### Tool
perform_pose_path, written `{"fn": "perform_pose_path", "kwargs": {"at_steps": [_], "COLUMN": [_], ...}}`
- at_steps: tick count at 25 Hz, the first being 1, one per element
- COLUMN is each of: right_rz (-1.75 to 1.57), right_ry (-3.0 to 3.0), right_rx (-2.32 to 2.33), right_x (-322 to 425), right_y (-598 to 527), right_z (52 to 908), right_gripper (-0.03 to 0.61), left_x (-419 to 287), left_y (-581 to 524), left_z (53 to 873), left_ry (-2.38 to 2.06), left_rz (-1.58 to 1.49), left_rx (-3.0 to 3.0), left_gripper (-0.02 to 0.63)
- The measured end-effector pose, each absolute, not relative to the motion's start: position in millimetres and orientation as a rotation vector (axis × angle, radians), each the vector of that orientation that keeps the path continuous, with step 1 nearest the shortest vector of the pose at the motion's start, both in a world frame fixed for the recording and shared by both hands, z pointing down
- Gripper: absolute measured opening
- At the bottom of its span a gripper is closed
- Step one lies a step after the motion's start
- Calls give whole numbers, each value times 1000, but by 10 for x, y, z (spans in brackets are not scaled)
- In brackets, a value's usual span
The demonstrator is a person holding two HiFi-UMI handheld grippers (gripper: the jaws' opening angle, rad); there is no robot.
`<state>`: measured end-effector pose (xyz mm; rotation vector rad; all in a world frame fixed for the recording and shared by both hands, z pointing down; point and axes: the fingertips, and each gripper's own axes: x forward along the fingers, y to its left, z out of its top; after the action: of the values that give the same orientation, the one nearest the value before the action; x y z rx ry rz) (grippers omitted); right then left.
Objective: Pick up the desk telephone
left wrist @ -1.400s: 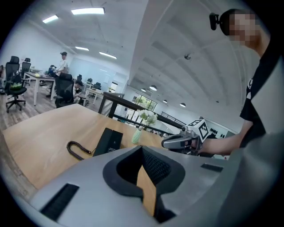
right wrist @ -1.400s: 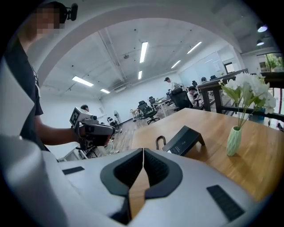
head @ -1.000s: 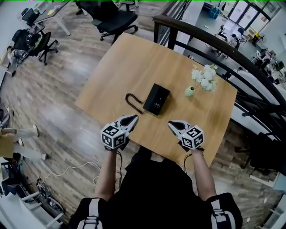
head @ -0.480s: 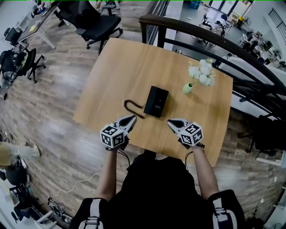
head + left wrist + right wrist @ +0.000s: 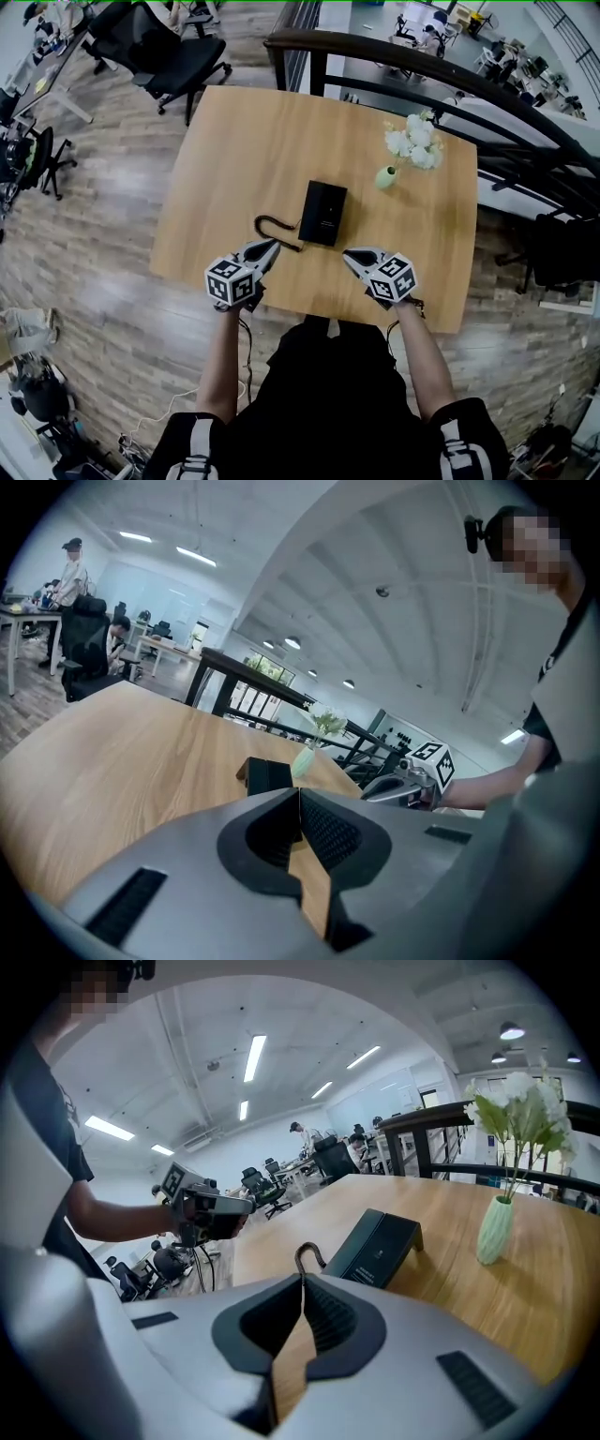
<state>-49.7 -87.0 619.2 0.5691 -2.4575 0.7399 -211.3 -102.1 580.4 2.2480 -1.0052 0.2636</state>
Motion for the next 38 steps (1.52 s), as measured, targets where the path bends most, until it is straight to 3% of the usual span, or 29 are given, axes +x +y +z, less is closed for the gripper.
{"fn": "perform_pose_path", "kwargs": {"at_steps": [17, 21, 29, 31, 34, 38], "right_rz": [867, 900, 966, 994, 1030, 1112], "right_ry": [-2420, -2405, -2386, -2378, -2360, -2364], "right_rx": [563, 525, 503, 504, 524, 624], "right_x": [-391, -403, -388, -406, -408, -381], "right_y": [-1127, -1222, -1493, -1532, -1609, -1809], "right_z": [6539, 6580, 6821, 6897, 7032, 7163], "right_gripper": [25, 25, 28, 52, 153, 173], "left_x": [-1822, -1827, -1882, -1894, -1853, -1753], "left_y": [-1268, -1413, -1700, -1722, -1758, -1844], "left_z": [6152, 6246, 6556, 6625, 6754, 6963], "left_ry": [-880, -861, -879, -875, -856, -817], "left_rz": [248, 264, 311, 321, 347, 390], "left_rx": [2240, 2215, 2154, 2139, 2126, 2119], "left_gripper": [29, 109, 158, 163, 172, 173]}}
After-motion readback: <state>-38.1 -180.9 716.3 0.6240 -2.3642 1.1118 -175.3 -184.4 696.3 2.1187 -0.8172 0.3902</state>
